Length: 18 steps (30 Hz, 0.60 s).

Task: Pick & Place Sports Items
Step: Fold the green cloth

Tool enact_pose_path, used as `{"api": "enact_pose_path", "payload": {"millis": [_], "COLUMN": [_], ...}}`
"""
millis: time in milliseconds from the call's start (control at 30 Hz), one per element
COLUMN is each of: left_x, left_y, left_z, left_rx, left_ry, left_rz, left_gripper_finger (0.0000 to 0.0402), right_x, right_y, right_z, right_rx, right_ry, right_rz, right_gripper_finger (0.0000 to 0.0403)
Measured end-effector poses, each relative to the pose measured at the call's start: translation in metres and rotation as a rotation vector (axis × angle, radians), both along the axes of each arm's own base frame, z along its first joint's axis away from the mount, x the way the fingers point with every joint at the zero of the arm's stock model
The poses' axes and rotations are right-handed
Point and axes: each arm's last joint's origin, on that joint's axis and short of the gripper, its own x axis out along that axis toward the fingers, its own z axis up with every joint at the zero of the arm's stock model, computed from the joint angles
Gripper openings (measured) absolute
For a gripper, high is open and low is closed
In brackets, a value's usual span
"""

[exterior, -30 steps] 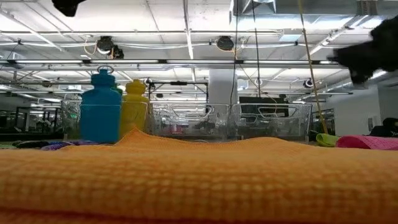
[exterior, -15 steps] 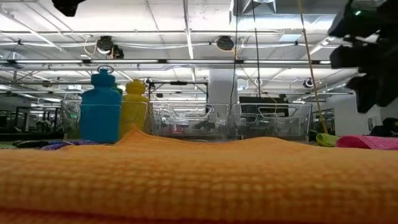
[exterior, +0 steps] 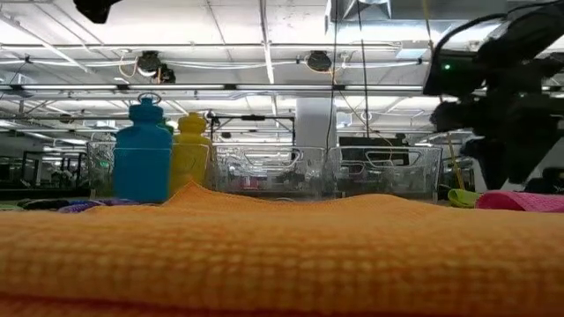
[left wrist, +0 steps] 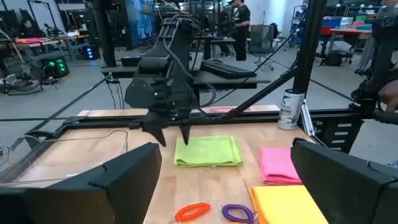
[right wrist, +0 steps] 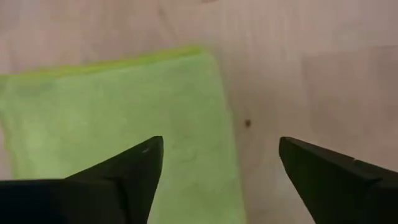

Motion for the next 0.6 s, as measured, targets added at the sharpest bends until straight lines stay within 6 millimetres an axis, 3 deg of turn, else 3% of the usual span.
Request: {"api": "enact_pose_path", "payload": {"millis": [267,600], "left_x": [0.000,0.000], "left_y": [0.000,0.000], "left_z": [0.000,0.000], "left_rx": [0.000,0.000], "left_ry": [0.001,0.000], "left_rz": [0.000,-0.001], "left_gripper_finger": [0.0296,0.0296], "right_x": [0.005,-0.005], "right_y": [0.003,0.017], "right_z": [-0.027,-0.047], "right_rx": [0.003,0.000], "right_ry": [-0.027,-0.008], "right_rz": [0.004,0.014], "right_gripper_finger": [0.0219,0.0183]}}
